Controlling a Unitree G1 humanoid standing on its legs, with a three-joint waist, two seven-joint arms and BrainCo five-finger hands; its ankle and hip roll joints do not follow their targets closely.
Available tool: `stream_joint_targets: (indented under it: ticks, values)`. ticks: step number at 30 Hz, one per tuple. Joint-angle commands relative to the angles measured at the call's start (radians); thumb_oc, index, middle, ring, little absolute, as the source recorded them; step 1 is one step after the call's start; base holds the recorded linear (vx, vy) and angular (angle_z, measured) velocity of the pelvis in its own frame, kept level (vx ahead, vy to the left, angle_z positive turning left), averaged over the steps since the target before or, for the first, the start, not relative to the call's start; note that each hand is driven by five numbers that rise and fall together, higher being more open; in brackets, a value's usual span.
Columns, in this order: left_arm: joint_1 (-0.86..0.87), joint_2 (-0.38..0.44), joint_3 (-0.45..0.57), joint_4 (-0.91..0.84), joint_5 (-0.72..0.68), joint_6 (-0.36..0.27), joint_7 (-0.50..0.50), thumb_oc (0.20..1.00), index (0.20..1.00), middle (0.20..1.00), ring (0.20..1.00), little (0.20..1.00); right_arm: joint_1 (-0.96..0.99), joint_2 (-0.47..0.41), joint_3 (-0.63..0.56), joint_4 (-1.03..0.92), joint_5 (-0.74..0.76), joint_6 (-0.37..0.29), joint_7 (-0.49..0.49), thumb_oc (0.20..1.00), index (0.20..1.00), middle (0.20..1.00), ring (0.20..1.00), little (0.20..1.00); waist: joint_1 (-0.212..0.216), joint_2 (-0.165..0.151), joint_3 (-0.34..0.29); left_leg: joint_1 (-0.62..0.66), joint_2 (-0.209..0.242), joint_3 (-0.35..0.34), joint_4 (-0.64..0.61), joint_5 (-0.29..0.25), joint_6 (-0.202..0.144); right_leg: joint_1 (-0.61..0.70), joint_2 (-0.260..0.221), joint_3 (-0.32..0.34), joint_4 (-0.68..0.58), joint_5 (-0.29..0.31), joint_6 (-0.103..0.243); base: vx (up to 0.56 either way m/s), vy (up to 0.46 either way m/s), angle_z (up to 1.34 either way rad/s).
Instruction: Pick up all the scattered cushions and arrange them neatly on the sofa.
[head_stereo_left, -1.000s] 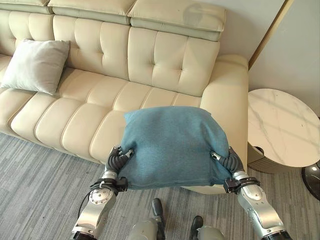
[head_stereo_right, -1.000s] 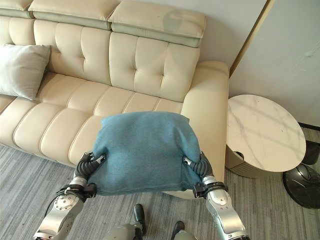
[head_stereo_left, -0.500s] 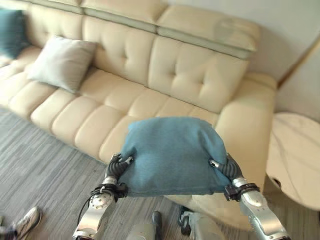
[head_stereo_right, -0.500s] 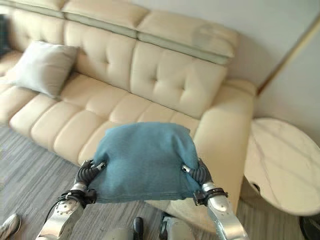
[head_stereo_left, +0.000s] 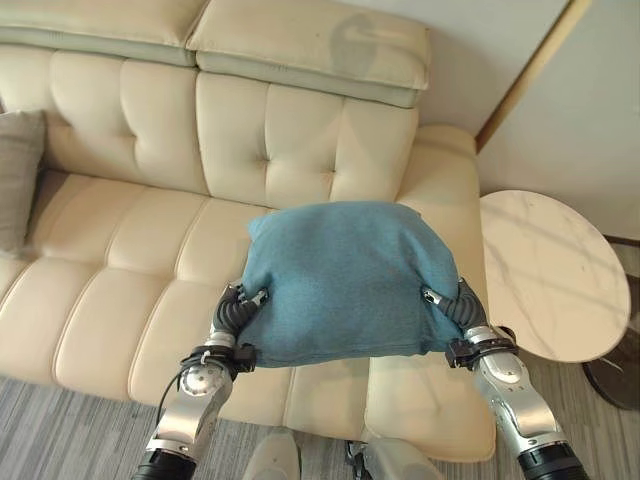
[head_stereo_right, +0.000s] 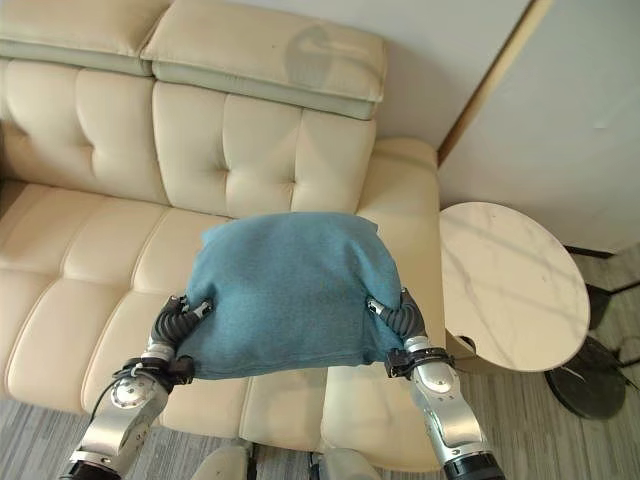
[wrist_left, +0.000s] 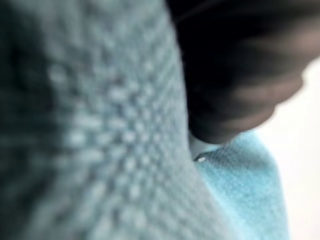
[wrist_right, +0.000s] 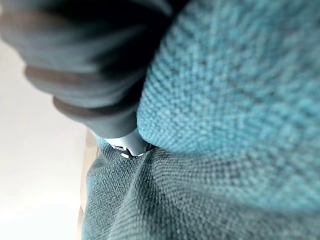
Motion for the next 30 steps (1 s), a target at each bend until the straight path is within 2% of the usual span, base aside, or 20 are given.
stream_joint_targets:
  ticks: [1, 4, 12, 18, 19, 23, 26, 29, 30]
  values:
    - [0.021, 0.01, 0.029, -0.096, 0.028, -0.112, 0.005, 0.2, 0.2, 0.2, 0.2, 0.2, -0.062, 0.027, 0.049, -0.086, -0.013, -0.093, 0.011, 0.2, 0.2, 0.2, 0.2, 0.2, 0.012, 0.017, -0.07, -0.095, 0.024, 0.067, 0.162, -0.2, -0.026, -0.103, -0.091, 0.01, 0.029, 0.035, 0.099, -0.1, 0.156, -0.53]
    - [0.013, 0.015, 0.049, -0.081, 0.032, -0.122, 0.029, 0.2, 0.2, 0.2, 0.2, 0.2, -0.098, 0.055, 0.073, -0.07, -0.012, -0.093, 0.007, 0.2, 0.2, 0.2, 0.2, 0.2, 0.022, 0.008, -0.072, -0.092, 0.021, 0.119, 0.161, -0.207, -0.017, -0.124, -0.109, -0.005, 0.008, 0.073, 0.116, -0.05, 0.095, -0.66]
    - [-0.041, 0.012, 0.046, -0.033, 0.039, -0.135, 0.082, 0.2, 0.2, 0.2, 0.2, 0.2, -0.165, 0.094, 0.102, -0.037, 0.009, -0.107, -0.022, 0.2, 0.2, 0.2, 0.2, 0.2, 0.028, 0.012, -0.071, -0.1, 0.0, 0.126, 0.145, -0.211, -0.008, -0.14, -0.131, -0.028, -0.037, 0.111, 0.123, -0.01, 0.02, -0.14]
    - [-0.334, 0.043, -0.015, 0.087, 0.087, -0.177, 0.251, 0.2, 0.2, 0.2, 0.2, 0.2, -0.487, 0.174, 0.202, 0.054, -0.028, -0.156, -0.176, 0.2, 0.2, 0.2, 0.2, 0.2, 0.035, 0.03, -0.033, -0.233, -0.024, 0.129, 0.16, -0.186, -0.012, -0.256, -0.133, -0.04, -0.062, 0.162, 0.122, -0.12, 0.006, 0.03]
    - [-0.465, 0.069, -0.036, 0.14, 0.096, -0.187, 0.31, 0.2, 0.2, 0.2, 0.2, 0.2, -0.614, 0.185, 0.211, 0.104, -0.04, -0.168, -0.229, 0.2, 0.2, 0.2, 0.2, 0.2, 0.039, 0.033, -0.024, -0.273, -0.028, 0.125, 0.159, -0.17, -0.019, -0.292, -0.132, -0.048, -0.066, 0.171, 0.121, -0.14, -0.014, 0.03]
    - [-0.751, 0.119, -0.082, 0.265, 0.067, -0.217, 0.411, 0.2, 0.2, 0.2, 0.2, 0.2, -0.875, 0.196, 0.21, 0.226, -0.104, -0.171, -0.365, 0.2, 0.2, 0.2, 0.2, 0.2, 0.056, 0.049, -0.004, -0.344, -0.03, 0.107, 0.141, -0.132, -0.035, -0.363, -0.133, -0.069, -0.065, 0.176, 0.12, -0.08, -0.022, 0.14]
    - [-0.887, 0.151, -0.105, 0.329, 0.07, -0.218, 0.445, 0.2, 0.2, 0.2, 0.2, 0.2, -0.994, 0.195, 0.187, 0.307, -0.12, -0.17, -0.426, 0.2, 0.2, 0.2, 0.2, 0.2, 0.068, 0.06, 0.009, -0.375, -0.03, 0.095, 0.13, -0.117, -0.041, -0.398, -0.136, -0.074, -0.059, 0.172, 0.119, -0.04, -0.018, 0.06]
    - [-1.089, 0.202, -0.163, 0.475, 0.11, -0.191, 0.489, 0.2, 0.2, 0.2, 0.2, 0.2, -1.145, 0.164, 0.175, 0.401, -0.165, -0.167, -0.519, 0.2, 0.2, 0.2, 0.2, 0.2, 0.085, 0.084, 0.03, -0.425, -0.029, 0.077, 0.12, -0.091, -0.051, -0.462, -0.141, -0.087, -0.033, 0.164, 0.114, -0.06, -0.016, 0.15]
    - [-1.14, 0.207, -0.177, 0.525, 0.109, -0.187, 0.493, 0.774, 0.774, 0.774, 0.774, 0.774, -1.18, 0.155, 0.174, 0.426, -0.169, -0.168, -0.54, 0.2, 0.2, 0.2, 0.2, 0.2, 0.087, 0.088, 0.032, -0.438, -0.03, 0.072, 0.119, -0.086, -0.051, -0.477, -0.143, -0.085, -0.025, 0.163, 0.113, -0.07, -0.007, 0.18]
